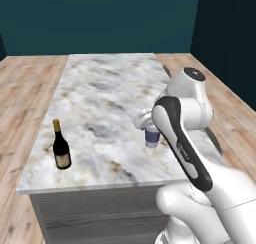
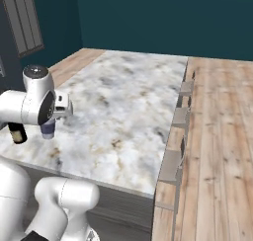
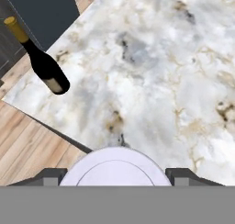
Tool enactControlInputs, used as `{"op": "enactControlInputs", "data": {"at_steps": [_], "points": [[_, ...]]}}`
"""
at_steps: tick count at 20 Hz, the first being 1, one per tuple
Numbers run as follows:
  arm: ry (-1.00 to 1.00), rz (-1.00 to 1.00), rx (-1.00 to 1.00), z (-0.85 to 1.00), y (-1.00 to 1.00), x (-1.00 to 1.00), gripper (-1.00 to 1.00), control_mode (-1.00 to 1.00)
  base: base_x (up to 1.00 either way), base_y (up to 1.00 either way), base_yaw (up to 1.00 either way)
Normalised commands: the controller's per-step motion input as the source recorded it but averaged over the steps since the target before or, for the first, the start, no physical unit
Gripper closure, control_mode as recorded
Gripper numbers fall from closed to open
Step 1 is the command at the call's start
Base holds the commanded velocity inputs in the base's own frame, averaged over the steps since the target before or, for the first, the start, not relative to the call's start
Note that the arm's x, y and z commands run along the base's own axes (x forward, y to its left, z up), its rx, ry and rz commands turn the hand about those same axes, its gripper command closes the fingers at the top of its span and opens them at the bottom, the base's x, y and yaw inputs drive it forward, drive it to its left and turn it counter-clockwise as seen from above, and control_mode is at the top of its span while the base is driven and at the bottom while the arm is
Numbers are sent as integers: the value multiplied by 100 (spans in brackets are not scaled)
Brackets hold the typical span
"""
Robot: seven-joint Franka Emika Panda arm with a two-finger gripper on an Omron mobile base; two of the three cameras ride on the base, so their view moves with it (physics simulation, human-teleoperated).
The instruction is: Move the drinks to the dining counter.
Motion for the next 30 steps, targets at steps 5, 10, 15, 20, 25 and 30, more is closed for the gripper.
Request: {"op": "enactControlInputs", "data": {"at_steps": [5, 10, 15, 20, 25, 30], "points": [[-3, 1, -4, -4, 10, 10, 100, -100, 0, 0, 0], [-2, 5, -1, -18, 9, 15, 100, -100, 0, 0, 0], [-1, 7, 0, -22, 3, 17, 100, -100, 0, 0, 0], [-4, 7, -4, -19, 8, 11, 100, -100, 0, 0, 0], [-8, 6, -6, -19, 6, 2, 100, -100, 0, 0, 0], [-4, 9, -1, -26, 4, 0, 100, -100, 0, 0, 0]]}}
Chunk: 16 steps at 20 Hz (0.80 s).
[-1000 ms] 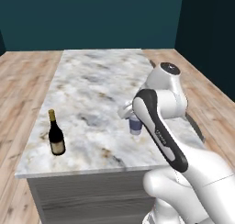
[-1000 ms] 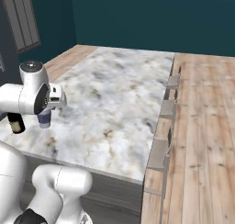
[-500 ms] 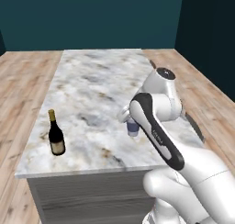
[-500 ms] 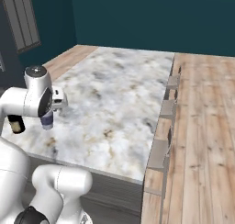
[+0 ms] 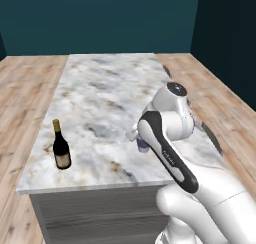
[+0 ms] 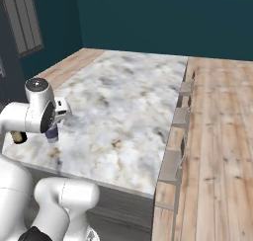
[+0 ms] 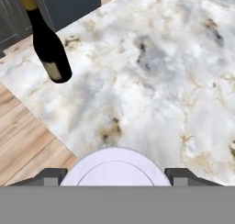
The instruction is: Move the drinks to the dining counter.
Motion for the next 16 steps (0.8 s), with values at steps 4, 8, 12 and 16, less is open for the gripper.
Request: {"op": "enactControlInputs", "data": {"at_steps": [4, 8, 12, 16], "points": [[-4, 9, 0, -28, 0, 0, 100, -100, 0, 0, 0], [-4, 8, 0, -27, 0, 1, 100, -100, 0, 0, 0], [-10, 10, 0, -22, 0, 6, 100, -100, 0, 0, 0], [-10, 10, -1, -20, 0, 9, 100, -100, 0, 0, 0]]}}
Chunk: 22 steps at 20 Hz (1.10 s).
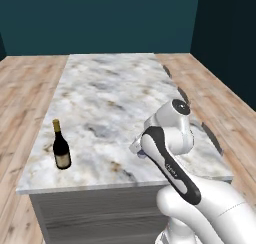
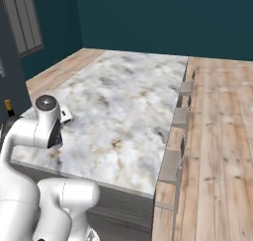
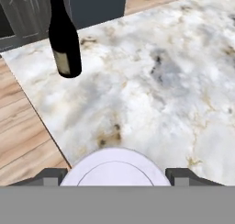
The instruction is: Move the drinks to the dining counter.
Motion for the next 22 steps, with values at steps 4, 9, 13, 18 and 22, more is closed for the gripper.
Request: {"op": "enactControlInputs", "data": {"at_steps": [4, 9, 13, 18, 22], "points": [[-9, 10, -1, -22, 0, 14, 100, -100, 0, 0, 0], [-1, 9, 0, -21, 0, 18, 100, -100, 0, 0, 0], [0, 9, 0, -21, 0, 20, 100, -100, 0, 0, 0], [0, 8, 0, -19, 0, 23, 100, -100, 0, 0, 0], [0, 7, 0, -17, 2, 23, 100, -100, 0, 0, 0]]}}
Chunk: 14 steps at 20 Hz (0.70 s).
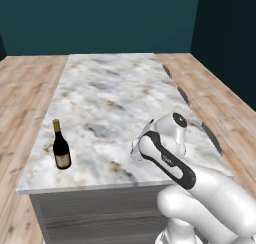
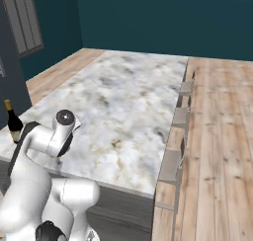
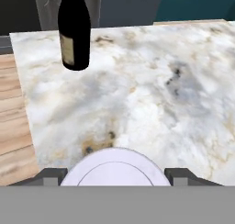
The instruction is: Move the drinks to the dining counter.
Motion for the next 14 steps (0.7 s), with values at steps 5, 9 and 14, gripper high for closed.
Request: {"op": "enactControlInputs", "data": {"at_steps": [5, 9, 14], "points": [[0, 2, -2, -11, 6, 22, 100, -100, 0, 0, 0], [0, 0, -2, -11, 10, 25, 100, -100, 0, 0, 0], [4, 1, -1, -10, 5, 21, 100, -100, 0, 0, 0]]}}
